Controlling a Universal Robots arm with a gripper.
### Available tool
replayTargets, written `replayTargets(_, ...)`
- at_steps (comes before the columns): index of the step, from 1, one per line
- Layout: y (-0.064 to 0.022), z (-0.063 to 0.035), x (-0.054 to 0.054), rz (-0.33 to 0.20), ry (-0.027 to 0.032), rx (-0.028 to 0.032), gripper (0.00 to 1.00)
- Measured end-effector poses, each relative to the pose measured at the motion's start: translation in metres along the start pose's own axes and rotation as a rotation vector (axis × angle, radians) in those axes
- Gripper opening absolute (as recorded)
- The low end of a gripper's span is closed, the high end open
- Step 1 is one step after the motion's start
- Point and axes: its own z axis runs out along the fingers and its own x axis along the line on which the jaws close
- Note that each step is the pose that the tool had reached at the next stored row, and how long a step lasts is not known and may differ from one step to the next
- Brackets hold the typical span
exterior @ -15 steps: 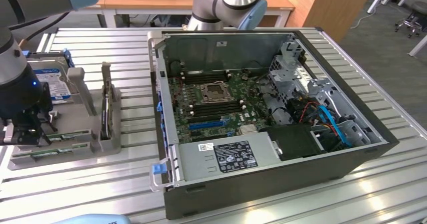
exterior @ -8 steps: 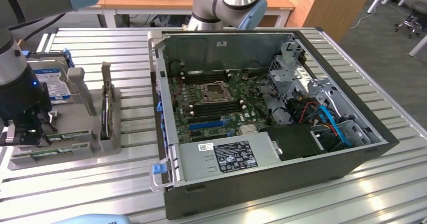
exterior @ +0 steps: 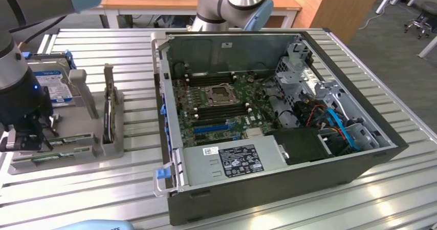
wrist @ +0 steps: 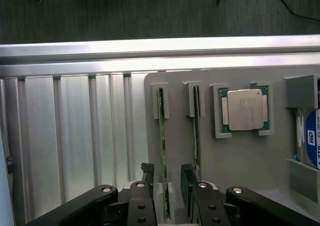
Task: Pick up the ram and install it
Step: 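Pick up the ram and move it above insertion slot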
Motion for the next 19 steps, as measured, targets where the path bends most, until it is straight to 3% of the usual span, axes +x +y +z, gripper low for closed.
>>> replayTargets(19,-0.0008,0.0209,0.001,-0.023,0.0009,-0.0007,0.35)
